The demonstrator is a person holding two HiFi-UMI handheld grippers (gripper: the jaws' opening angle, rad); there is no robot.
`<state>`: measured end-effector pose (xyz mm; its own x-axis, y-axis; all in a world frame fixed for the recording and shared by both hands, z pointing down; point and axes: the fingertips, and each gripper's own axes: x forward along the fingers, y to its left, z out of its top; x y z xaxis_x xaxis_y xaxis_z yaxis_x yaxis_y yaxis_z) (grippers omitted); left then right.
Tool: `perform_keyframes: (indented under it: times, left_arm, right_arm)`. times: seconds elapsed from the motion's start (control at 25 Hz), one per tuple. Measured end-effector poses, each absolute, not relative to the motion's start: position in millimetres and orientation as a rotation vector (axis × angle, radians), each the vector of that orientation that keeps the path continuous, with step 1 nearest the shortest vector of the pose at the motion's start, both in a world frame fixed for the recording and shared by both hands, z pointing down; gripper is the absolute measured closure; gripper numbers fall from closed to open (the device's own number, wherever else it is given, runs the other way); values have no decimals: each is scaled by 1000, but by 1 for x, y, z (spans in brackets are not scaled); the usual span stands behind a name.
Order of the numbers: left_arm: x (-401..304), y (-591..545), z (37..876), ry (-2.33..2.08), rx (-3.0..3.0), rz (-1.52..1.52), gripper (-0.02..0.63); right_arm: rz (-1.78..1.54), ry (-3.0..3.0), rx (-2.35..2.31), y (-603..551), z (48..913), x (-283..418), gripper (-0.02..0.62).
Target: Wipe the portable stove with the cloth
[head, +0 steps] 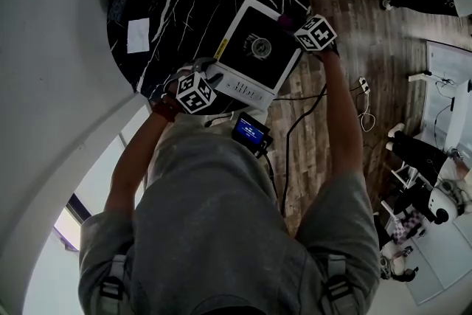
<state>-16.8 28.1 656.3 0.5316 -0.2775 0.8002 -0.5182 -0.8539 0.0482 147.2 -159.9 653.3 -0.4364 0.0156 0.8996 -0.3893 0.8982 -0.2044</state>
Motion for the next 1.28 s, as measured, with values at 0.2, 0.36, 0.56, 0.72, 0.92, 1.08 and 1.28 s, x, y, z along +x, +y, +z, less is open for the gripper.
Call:
perform_keyframes:
  times: [0.2, 0.36, 0.56, 0.72, 0.92, 1.08, 1.28]
  left_arm:
    - [-17, 30, 657, -670, 2493, 1229, 408]
    - [-17, 28, 657, -675, 2494, 1231, 408]
    - [-17, 29, 657, -674, 2493, 1233, 407]
    - [-16, 28, 658, -668, 2491, 1239, 407]
    - [-16, 29, 658, -670, 2491, 1239, 407]
    - [-16, 27, 656, -668, 2487, 1240, 407]
    - [-16, 27, 656, -675, 2489, 1235, 407]
  right_arm:
    - [437, -1946, 229, -161, 655, 133, 476]
    - [428, -1949, 226, -164, 655, 124, 476]
    - [413, -1945, 225, -168, 656, 111, 476]
    - [402, -1951, 222, -172, 657, 98, 476]
    - [401, -1955, 212, -176, 657, 82, 476]
    - [399, -1971, 226, -183, 655, 67, 476]
    - [401, -1998, 248, -187, 654, 47, 476]
